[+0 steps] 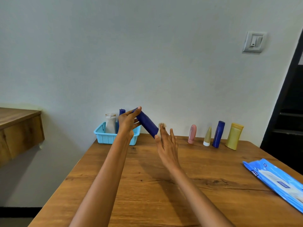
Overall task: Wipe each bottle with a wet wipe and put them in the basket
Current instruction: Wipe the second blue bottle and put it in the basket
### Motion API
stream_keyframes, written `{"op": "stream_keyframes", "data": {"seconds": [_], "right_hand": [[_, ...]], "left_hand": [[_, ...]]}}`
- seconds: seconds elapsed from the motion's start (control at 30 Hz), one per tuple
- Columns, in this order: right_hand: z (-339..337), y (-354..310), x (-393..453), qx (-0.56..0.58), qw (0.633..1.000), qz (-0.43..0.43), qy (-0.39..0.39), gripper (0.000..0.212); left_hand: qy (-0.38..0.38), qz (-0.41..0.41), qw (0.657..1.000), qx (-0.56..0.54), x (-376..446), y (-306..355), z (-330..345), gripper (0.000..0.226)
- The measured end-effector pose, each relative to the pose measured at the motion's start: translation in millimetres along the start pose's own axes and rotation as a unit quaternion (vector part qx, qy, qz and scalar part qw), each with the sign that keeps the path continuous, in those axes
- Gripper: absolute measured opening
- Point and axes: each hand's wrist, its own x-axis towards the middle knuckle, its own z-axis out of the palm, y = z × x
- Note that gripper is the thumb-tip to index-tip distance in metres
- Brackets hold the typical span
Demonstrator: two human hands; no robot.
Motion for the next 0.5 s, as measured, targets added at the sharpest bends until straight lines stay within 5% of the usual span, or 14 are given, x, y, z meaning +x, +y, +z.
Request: {"op": "stream_keyframes", "data": {"seconds": [0.3, 0.5], "right_hand": [[6, -19, -9, -0.036, 0.992, -0.123, 0.013, 0.064], [5, 4, -11, 0.056, 0.997, -0.011, 0.043, 0.066]], "left_hand": [[-0.021, 0.014, 1.000, -0.013, -1, 1, -2, 0.020], [-0.062, 0.060, 0.996, 0.011, -5, 4, -2, 0.024]]}}
